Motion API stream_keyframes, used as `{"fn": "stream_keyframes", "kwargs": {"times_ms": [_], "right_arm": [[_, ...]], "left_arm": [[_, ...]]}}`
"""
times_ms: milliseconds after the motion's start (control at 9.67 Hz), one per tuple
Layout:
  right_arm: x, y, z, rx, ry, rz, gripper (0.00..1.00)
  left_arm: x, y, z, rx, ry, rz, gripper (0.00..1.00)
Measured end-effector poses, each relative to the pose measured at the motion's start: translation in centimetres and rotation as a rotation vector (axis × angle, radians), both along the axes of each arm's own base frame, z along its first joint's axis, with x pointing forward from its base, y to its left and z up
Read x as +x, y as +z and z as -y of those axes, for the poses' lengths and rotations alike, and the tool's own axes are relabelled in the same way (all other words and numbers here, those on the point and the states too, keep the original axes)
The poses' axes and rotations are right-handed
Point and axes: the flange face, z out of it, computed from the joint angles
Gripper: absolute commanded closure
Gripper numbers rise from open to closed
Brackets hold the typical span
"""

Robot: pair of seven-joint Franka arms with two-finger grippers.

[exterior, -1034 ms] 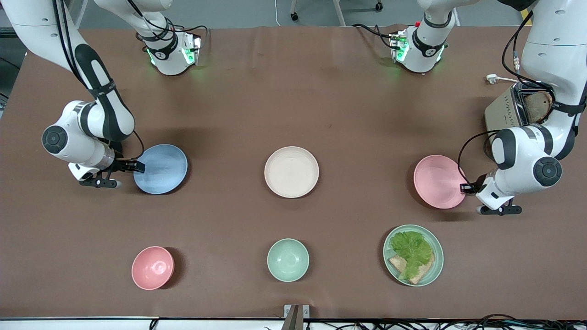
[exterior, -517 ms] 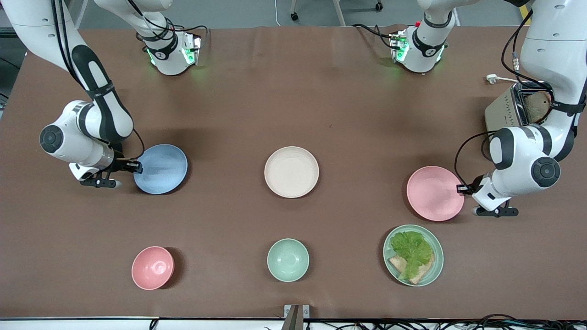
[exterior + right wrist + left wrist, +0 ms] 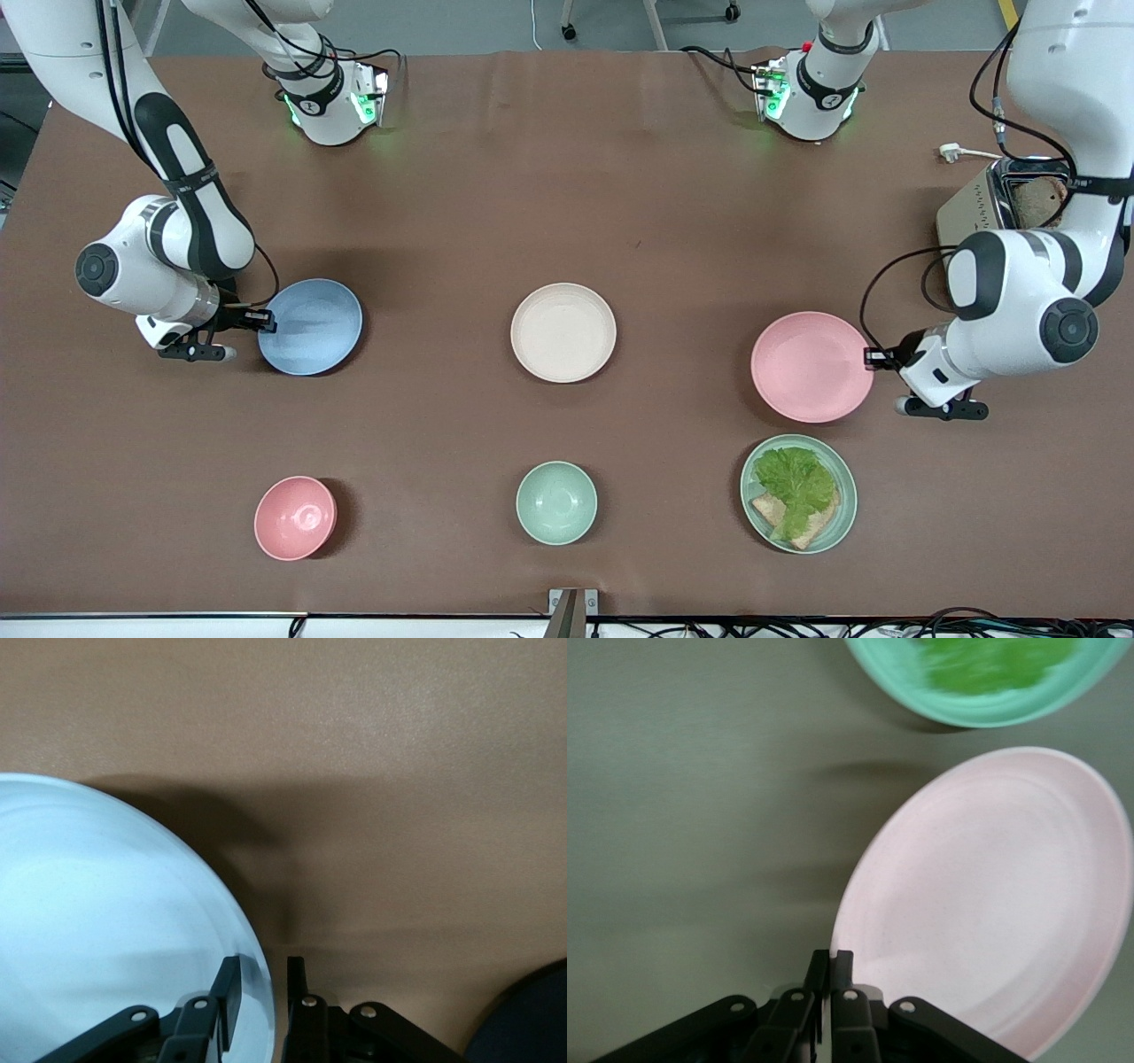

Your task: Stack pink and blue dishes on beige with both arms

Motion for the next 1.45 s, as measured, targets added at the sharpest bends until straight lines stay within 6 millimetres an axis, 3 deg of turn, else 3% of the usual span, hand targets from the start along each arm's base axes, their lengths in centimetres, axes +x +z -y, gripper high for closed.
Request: {"fn": "stream_keyframes", "kwargs": {"times_ms": [207,517,724,828,1034,1138,1241,1448], "right_arm": [[0.4,0.9,0.1,0.023,-0.001,-0.021,0.99],[2.8,4.1,-0.2,0.071,0.024,-0.086,0.99],[5.2,8.4,-0.5,0.11,0.05,-0.132,1.0],[6.6,11.4,-0.6,0.125,0.064,-0.14,1.0],[8.6,15.9,-1.2,0.185,0.056,-0.102,1.0],[9.3,16.8,-2.3,0.223,0.045,-0.079,0.99],[9.7,17.3,-3.8,0.246,0.034,-0.069,0.99],[10.7,18.2,-9.4,0.251,0.042,-0.063,0.99]], "left_arm": [[-0.8,3.1,5.7,-0.075,0.002,-0.005,1.0],[-3.5,4.6,18.2,-0.112,0.014,-0.031,1.0],[-5.9,3.8,26.9,-0.126,0.057,-0.007,1.0],[-7.1,2.4,30.5,-0.138,0.078,0.01,1.0],[-8.6,-1.0,34.8,-0.16,0.119,0.029,1.0],[-9.2,-2.4,36.2,-0.168,0.126,0.037,1.0],[-9.9,-3.6,37.4,-0.166,0.122,0.051,1.0],[-10.6,-5.7,37.8,-0.144,0.107,0.055,1.0]]}}
